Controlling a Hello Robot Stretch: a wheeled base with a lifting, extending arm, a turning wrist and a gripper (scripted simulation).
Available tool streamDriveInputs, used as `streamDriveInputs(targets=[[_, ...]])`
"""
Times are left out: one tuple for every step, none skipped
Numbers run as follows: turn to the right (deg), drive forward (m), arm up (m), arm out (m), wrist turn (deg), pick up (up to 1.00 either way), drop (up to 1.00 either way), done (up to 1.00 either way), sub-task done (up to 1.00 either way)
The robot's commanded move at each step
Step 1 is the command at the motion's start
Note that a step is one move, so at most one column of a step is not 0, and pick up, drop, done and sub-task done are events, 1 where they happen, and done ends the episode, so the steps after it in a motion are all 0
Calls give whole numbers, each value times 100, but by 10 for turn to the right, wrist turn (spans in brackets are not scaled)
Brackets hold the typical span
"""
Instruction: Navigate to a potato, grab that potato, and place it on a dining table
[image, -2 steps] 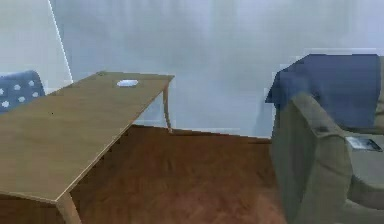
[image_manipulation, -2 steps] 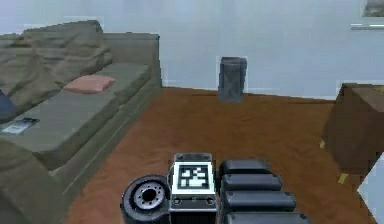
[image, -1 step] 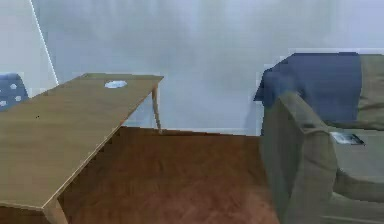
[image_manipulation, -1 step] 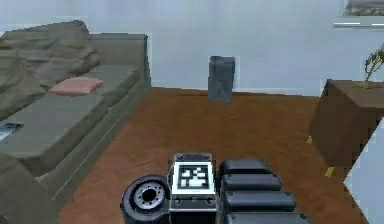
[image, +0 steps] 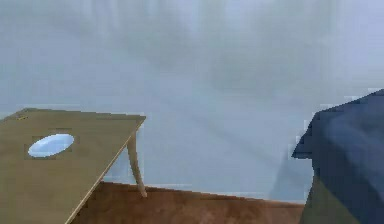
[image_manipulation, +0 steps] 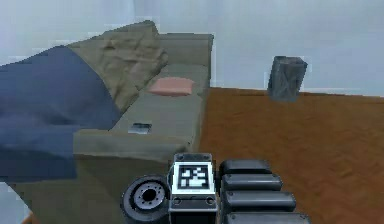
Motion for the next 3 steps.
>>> streamDriveInputs(targets=[[360, 0, 0, 0, 0, 0, 0, 0, 0], [-330, 0, 0, 0, 0, 0, 0, 0, 0], [300, 0, 0, 0, 0, 0, 0, 0, 0]])
